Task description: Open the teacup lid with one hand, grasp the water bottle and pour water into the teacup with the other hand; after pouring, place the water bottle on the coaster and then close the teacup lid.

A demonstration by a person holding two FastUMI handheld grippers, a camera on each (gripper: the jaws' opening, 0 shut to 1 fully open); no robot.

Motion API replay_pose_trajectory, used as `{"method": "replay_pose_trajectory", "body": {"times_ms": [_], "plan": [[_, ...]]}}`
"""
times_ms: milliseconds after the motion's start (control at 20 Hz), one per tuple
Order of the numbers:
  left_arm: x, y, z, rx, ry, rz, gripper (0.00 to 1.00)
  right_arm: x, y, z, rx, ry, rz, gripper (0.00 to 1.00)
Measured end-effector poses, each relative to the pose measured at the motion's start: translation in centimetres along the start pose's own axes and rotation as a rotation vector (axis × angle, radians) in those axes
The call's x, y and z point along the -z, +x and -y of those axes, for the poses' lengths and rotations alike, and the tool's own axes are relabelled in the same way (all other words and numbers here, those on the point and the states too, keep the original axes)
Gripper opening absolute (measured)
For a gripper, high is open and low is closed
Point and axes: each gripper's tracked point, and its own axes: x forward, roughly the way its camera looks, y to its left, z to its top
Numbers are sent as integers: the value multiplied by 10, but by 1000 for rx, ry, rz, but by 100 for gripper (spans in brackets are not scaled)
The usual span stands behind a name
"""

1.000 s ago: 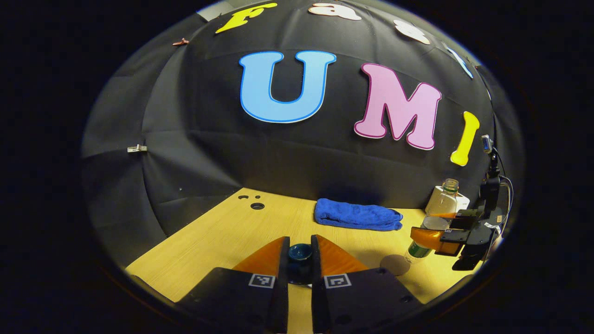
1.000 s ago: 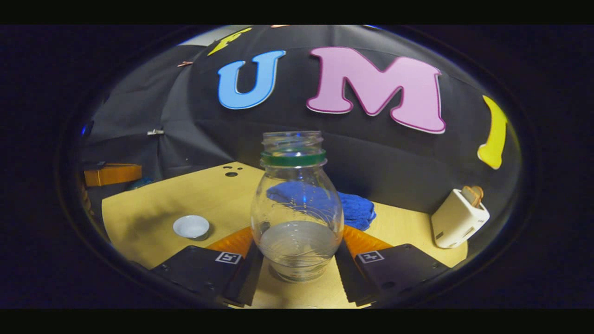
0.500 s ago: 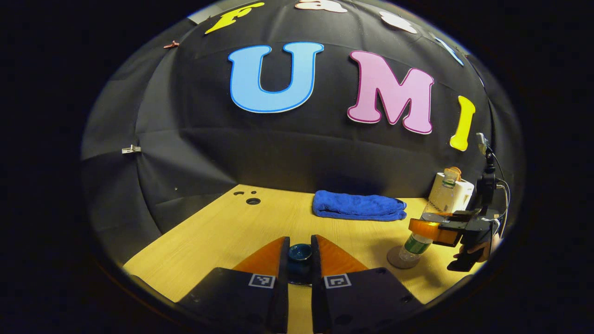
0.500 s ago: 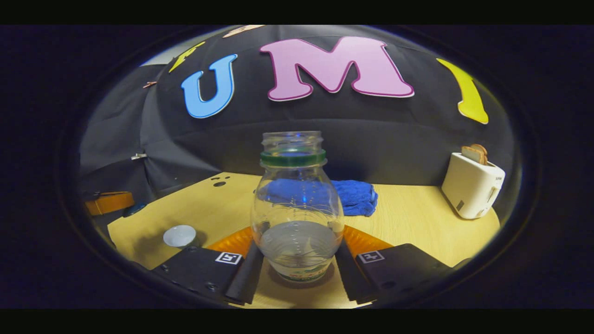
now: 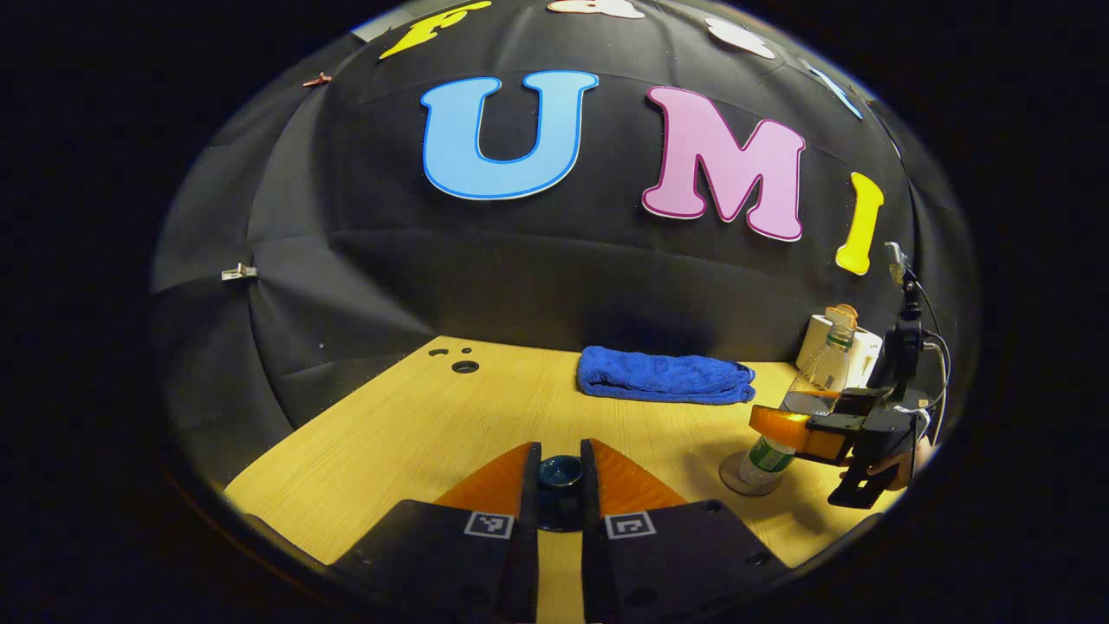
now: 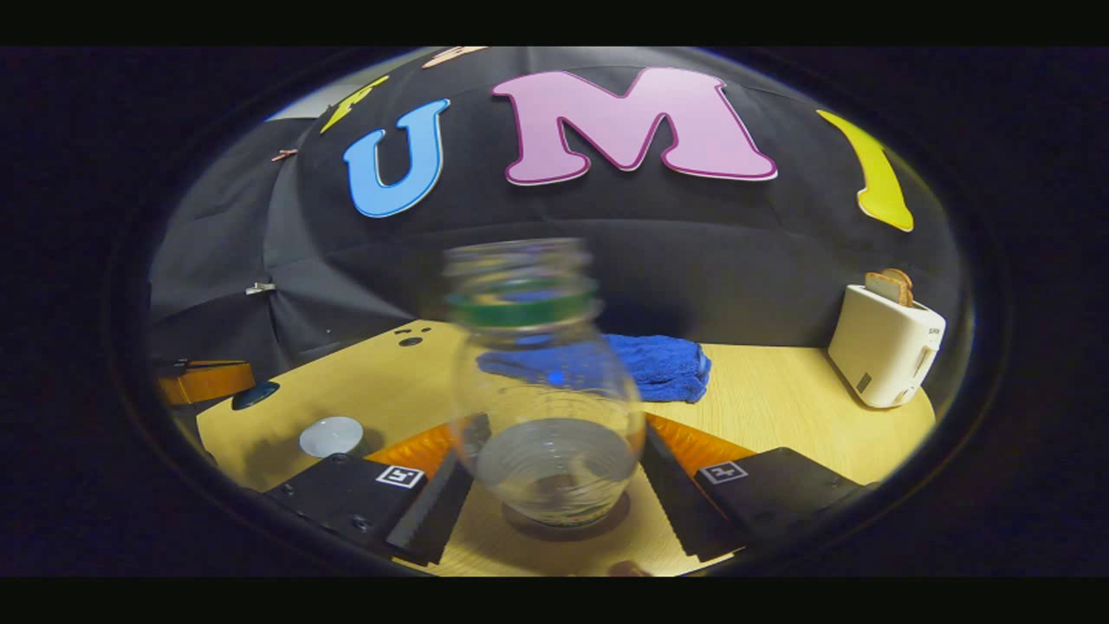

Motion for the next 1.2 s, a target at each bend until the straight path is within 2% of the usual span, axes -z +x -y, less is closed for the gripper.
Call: {"method": "replay_pose_trajectory", "body": {"times_ms": [50, 100, 550, 600, 700, 1200], "plan": [[0, 1, 0, 0, 1, 1, 28, 1, 0, 0, 1, -3, -2, 99], [-1, 1, -1, -1, 1, 2, 24, 2, -1, -2, -3, -3, -8, 99], [6, 25, 4, 11, -22, 14, 24, 33, -42, -5, -19, -56, -57, 99], [10, 30, 6, 11, -22, 12, 28, 38, -47, -5, -21, -49, -70, 99], [18, 39, 11, 13, -19, 9, 24, 45, -57, -5, -16, -37, -87, 99], [60, 59, 36, 41, 15, -31, 25, 44, -92, -11, -17, 18, -95, 99]]}}
